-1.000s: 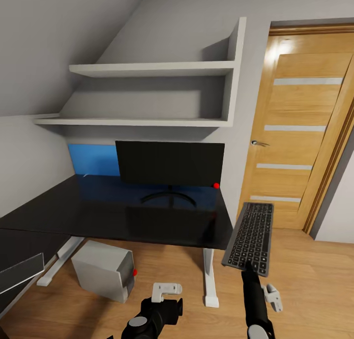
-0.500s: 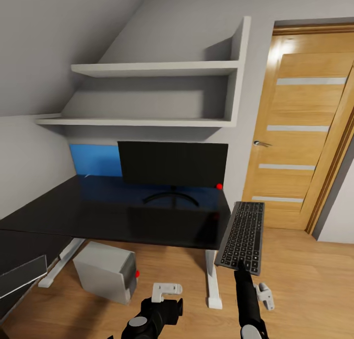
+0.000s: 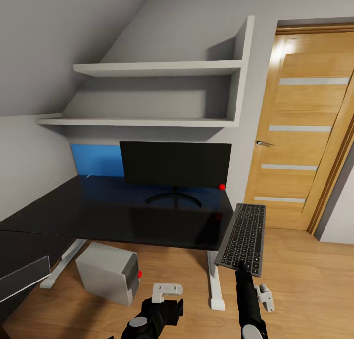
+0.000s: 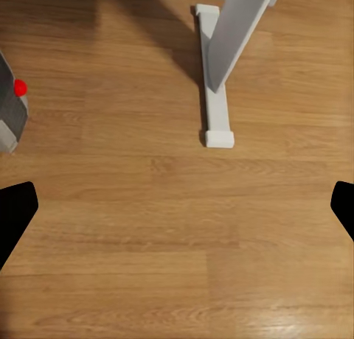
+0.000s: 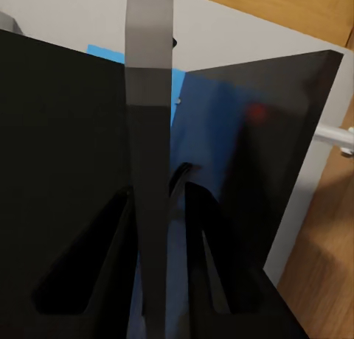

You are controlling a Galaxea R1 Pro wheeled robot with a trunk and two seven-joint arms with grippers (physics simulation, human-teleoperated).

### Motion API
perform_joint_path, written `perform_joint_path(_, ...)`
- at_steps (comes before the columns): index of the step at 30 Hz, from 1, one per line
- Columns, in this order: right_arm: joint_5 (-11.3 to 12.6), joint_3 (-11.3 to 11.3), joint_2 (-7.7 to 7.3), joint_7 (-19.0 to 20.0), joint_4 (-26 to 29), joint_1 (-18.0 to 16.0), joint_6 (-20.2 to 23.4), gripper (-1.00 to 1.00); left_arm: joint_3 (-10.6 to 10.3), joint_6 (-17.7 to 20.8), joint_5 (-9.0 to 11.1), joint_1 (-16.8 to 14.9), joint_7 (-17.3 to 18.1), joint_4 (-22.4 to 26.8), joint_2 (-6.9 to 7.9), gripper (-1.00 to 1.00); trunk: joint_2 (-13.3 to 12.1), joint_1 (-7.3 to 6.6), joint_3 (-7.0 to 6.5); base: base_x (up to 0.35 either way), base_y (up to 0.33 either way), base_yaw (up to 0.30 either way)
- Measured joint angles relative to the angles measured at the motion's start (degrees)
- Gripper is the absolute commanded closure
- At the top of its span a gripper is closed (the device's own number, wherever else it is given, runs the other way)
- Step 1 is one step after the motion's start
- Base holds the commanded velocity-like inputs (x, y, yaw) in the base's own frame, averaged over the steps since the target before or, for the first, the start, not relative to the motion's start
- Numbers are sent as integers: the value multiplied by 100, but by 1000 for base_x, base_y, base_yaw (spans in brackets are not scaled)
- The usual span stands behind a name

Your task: In the bedroom, organize the workspace by keeping the computer under the desk, ensuring the monitor is on the desk, placing the keyboard on the desk next to the monitor, placing the mouse on the desk next to the keyboard, moving the folder from the swivel chair onto the desk next to the mouse, stacking the notebook on top of the folder with the pen on top of the notebook, and positioning the swivel chair next to the desk.

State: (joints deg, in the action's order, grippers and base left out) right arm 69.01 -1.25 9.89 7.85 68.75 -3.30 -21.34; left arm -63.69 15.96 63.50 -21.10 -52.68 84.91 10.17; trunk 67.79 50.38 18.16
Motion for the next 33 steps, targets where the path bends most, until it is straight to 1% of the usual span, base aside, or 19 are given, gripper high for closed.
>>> perform_joint_path(4, 8, 6, 3, 16, -1, 0, 2, 100, -2, 1, 5, 0, 7, 1, 0, -100, 0, 0, 0, 0, 99, 0)
perform_joint_path(7, 17, 8, 2, 21, 6, 0, 2, 100, 1, 1, 13, 0, 9, 0, -30, -100, -1, 0, 0, 0, 116, 0)
perform_joint_path(8, 65, 7, 1, 25, 7, 0, 2, 100, 3, 1, 12, 0, 5, 0, -45, -100, 0, 0, 0, 0, 27, 0)
perform_joint_path(9, 224, 5, -1, 28, 7, 0, 4, 100, 5, 0, 8, 0, 3, 0, -55, -100, 0, 0, 0, 0, 17, 0)
perform_joint_path(11, 380, 6, -7, 30, 8, 0, 6, 100, 5, 0, 7, 0, 2, 0, -59, -100, 0, 0, 0, 0, 6, 0)
perform_joint_path(12, 531, 5, -16, 30, 14, 0, 21, 100, 2, 0, 6, 0, -5, 0, -61, -100, 0, 0, 0, 0, 0, 0)
perform_joint_path(20, 552, -2, -17, 41, 34, 0, 13, 100, 6, 0, 5, 0, -7, 0, -62, -100, 0, 0, 0, 1, 0, 0)
perform_joint_path(25, 548, -2, -18, 42, 26, 0, 11, 100, 5, 0, 6, 0, 0, 0, -62, -100, 0, -2, 0, 99, 68, 0)
perform_joint_path(33, 546, -1, -24, 42, 25, 0, 11, 100, 5, 4, 9, 0, 12, 0, -62, -100, 0, 0, 0, 9, 194, 0)
